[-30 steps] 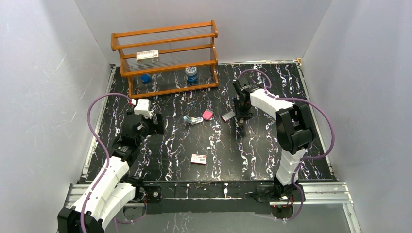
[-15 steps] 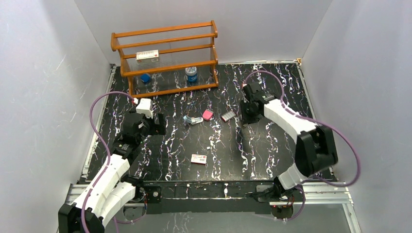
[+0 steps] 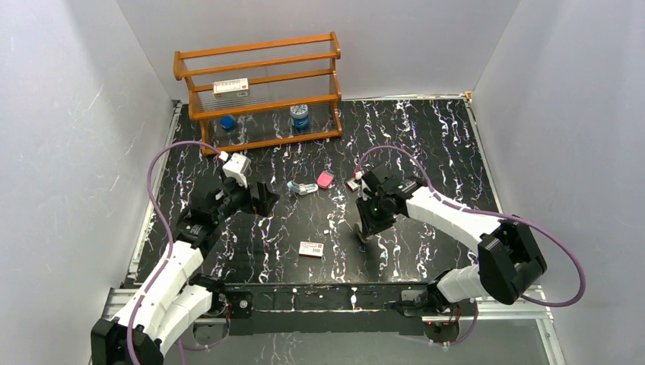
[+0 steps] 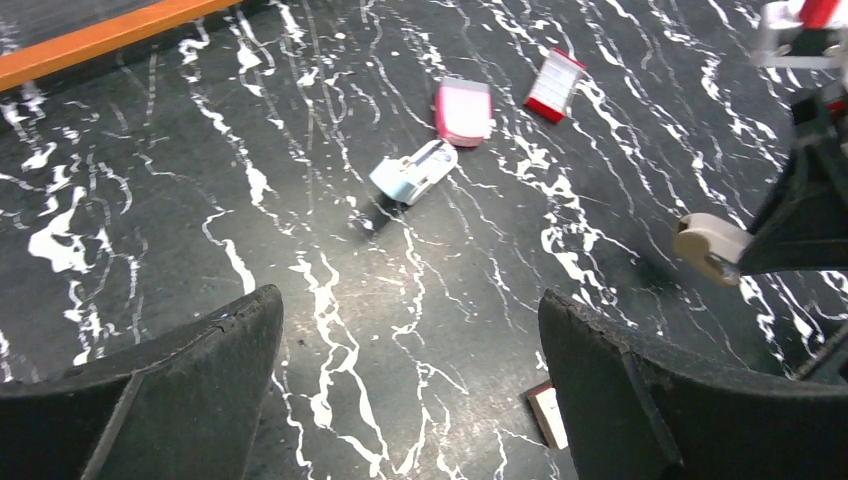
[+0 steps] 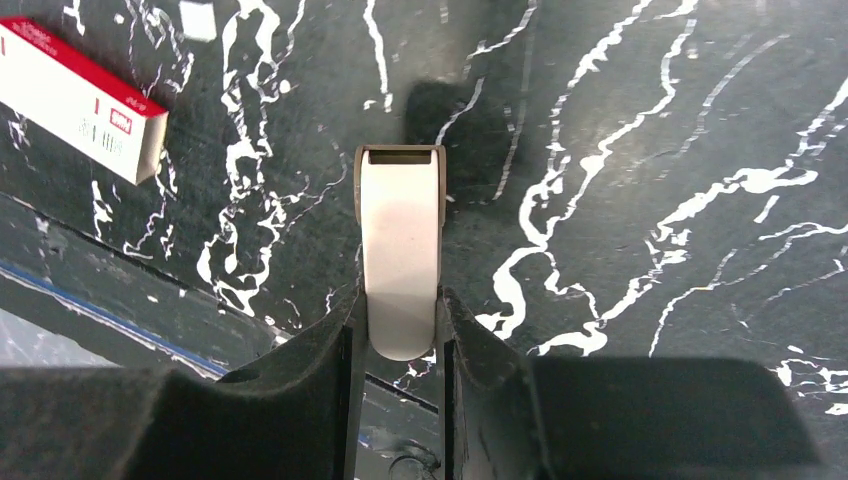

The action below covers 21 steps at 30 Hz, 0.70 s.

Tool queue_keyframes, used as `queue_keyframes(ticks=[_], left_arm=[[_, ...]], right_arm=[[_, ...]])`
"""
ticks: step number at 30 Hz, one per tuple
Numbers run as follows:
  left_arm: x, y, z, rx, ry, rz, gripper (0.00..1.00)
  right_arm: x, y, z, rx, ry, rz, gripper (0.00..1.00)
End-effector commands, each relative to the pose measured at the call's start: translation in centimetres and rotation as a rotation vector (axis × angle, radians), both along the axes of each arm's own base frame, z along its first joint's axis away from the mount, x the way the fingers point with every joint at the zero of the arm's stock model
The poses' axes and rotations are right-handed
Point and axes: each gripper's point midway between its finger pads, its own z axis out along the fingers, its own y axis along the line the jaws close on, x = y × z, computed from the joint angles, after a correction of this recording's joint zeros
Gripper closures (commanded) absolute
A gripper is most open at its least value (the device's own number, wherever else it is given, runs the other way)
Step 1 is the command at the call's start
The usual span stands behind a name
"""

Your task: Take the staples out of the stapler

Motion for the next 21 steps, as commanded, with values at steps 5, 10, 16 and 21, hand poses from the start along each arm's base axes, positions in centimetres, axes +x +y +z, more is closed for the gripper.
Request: queue_keyframes(ticks=[5,10,16,21], left_arm=[[-0.8,-2.7,1.8,-0.107,0.029,-0.133,0.04],[-1.1,-3.1,2.3,-0.147,0.004,-0.147,0.03],[-0.9,-2.0,3.2,-0.159,-0.034,-0.064,0.02],[-1.2,-1.2,3.0,-0.158,-0.026,-0.017,0.02]], right_arm=[[-2.0,1.9,-0.1,-0.056,-0.082,0.15,0.77],[-3.0,3.9,0.0,-0.078,-0.161,0.284,0.77],[-2.5,4.0,-0.2,-0.256,-0.239,0.416,0.77],[-2.3,3.8,-1.1,-0.331,-0.292,0.599,0.77]])
